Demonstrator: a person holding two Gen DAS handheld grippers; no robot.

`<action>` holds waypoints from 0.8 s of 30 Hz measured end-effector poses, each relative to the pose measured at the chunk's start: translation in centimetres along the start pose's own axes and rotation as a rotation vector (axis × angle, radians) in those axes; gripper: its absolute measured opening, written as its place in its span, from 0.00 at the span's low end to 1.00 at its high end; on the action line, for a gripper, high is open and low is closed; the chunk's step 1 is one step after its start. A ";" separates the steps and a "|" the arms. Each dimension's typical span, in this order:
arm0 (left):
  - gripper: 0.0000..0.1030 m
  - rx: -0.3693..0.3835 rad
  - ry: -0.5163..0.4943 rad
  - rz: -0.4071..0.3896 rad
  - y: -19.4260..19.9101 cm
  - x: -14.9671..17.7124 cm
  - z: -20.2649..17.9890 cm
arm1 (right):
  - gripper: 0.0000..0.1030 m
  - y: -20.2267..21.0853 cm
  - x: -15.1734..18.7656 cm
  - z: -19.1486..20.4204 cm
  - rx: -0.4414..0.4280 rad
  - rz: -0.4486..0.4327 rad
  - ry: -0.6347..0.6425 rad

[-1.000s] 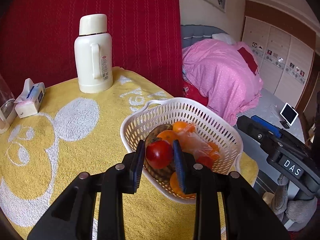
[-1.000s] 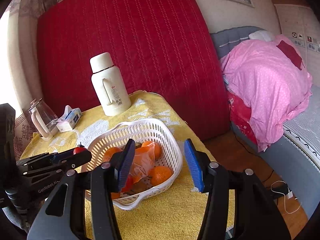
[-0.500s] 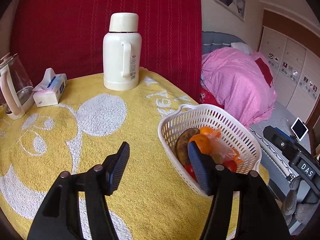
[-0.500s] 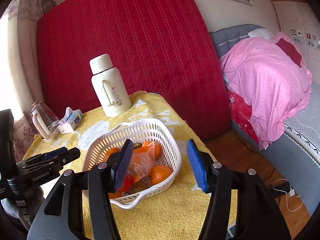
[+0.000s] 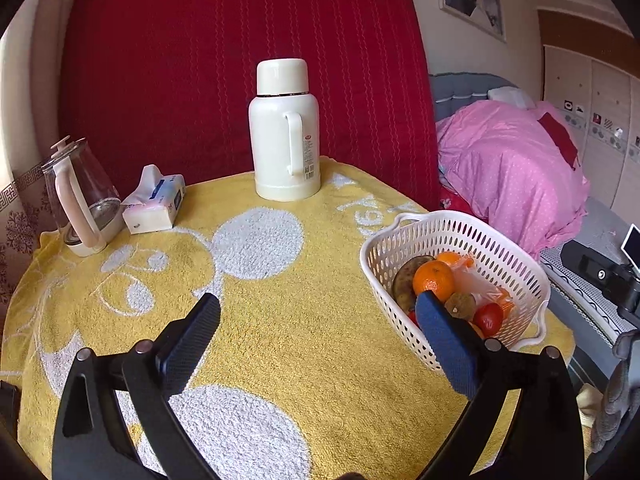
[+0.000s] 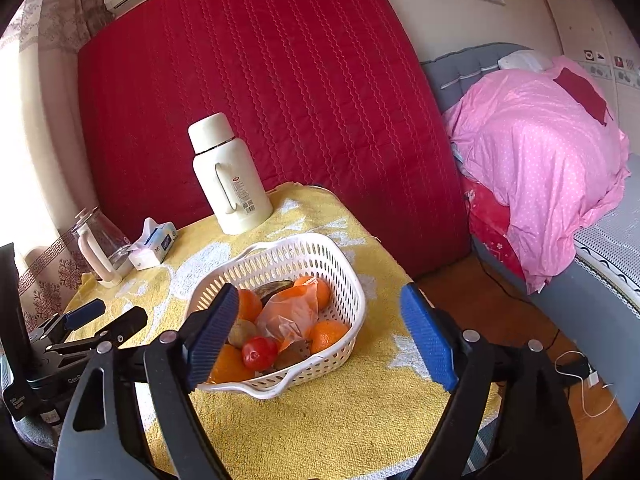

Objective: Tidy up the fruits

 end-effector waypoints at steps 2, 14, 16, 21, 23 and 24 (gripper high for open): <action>0.95 -0.023 0.004 -0.007 0.4 0.1 0.3 | 0.87 0.2 0.3 0.3 -0.008 0.005 0.012; 0.95 -0.131 -0.033 -0.008 1.7 1.2 0.6 | 0.93 0.4 4.0 2.9 -0.015 0.067 0.134; 0.95 -0.143 -0.042 -0.003 1.7 1.4 0.5 | 0.94 0.4 4.1 3.0 -0.011 0.063 0.139; 0.95 -0.154 -0.059 -0.005 2.2 1.5 0.0 | 0.95 0.5 4.1 2.8 -0.007 0.059 0.130; 0.95 -0.160 -0.069 -0.013 2.6 1.5 -0.2 | 0.95 0.6 4.0 2.8 -0.008 0.054 0.128; 0.95 -0.163 -0.076 -0.017 2.7 1.4 -0.3 | 0.95 0.7 4.0 2.9 -0.009 0.051 0.130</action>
Point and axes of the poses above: each gripper's, at about its wrist camera, not at the fingertips, and y roughly against the way its jaws point, z to its left, x to its underside, the point moved 6 cm from there along -y, roughly the way its jaws point, and after that the axes turned 6 degrees about -y, right-handed, at the moved point
